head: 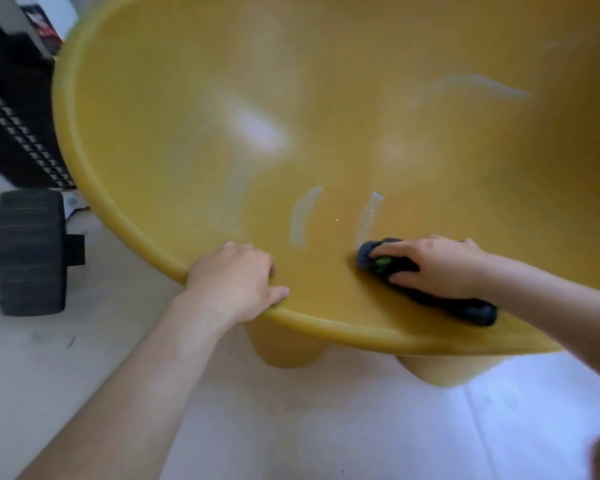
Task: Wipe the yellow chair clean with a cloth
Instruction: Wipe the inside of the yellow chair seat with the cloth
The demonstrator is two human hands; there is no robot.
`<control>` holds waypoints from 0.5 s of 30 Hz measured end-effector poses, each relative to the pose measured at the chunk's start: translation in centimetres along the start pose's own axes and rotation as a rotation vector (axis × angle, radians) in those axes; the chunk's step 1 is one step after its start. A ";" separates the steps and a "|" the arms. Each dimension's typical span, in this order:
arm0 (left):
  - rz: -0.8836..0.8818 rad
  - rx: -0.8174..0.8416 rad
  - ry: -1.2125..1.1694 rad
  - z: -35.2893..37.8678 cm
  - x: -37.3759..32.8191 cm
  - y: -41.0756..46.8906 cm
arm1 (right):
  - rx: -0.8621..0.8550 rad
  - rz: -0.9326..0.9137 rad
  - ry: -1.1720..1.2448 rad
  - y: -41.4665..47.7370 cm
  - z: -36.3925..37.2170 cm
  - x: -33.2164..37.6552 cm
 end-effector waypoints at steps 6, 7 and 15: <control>0.037 -0.122 0.011 0.7 0.5 -0.9 | -0.122 0.154 0.103 2.5 -0.4 4.8; 0.035 -0.138 0.019 0.5 0.2 -0.7 | -0.125 -0.010 0.155 2.9 -0.3 9.8; 0.114 -0.143 -0.022 0.4 0.0 0.6 | -0.197 0.380 0.122 4.8 -0.3 -4.1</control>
Point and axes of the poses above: each hand's wrist, its own y-axis towards the middle knuckle, its own z-axis out of the palm, x = y × z, the point moved 4 cm from there along y, towards the middle knuckle, and after that the axes turned 9 degrees about z, right-handed, at the moved point
